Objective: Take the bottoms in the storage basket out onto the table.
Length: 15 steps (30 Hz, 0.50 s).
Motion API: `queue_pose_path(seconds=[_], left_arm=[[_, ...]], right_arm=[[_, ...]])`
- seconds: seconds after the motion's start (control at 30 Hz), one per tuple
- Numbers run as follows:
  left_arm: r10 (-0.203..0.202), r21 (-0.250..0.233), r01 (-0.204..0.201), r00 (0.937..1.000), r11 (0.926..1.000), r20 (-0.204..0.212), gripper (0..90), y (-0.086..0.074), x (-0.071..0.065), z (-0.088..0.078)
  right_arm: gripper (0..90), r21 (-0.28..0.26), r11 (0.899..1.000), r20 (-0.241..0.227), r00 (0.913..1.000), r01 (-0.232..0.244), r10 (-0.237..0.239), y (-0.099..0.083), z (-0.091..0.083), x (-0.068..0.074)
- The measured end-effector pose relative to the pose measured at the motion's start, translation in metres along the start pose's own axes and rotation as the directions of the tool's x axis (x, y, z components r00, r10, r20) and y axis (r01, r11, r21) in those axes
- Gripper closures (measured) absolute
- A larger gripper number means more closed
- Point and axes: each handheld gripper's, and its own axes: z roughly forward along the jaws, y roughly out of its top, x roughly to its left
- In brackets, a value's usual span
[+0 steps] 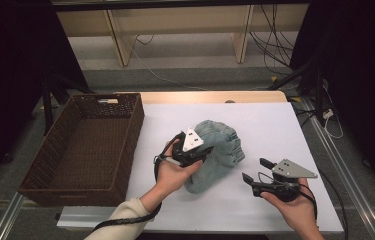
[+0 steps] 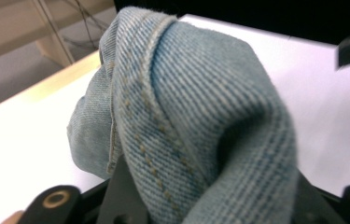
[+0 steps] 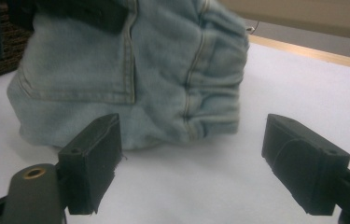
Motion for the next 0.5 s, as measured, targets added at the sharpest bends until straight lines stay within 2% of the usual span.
queue_pose_path(seconds=[0.33, 0.5], left_arm=[[-0.014, 0.025, 0.014, 0.9997, 0.9996, -0.022, 61.5, -0.011, 0.002, 0.01], [-0.062, 0.046, 0.065, 0.9966, 0.9968, -0.054, 52.2, -0.013, 0.006, 0.013]], right_arm=[[20.8, 0.005, 1.0, 0.001, 1.0, 0.002, -0.002, 0.0, 0.0, 0.0], [20.8, 0.002, 1.0, -0.002, 1.0, 0.005, -0.005, 0.0, 0.001, 0.0]])
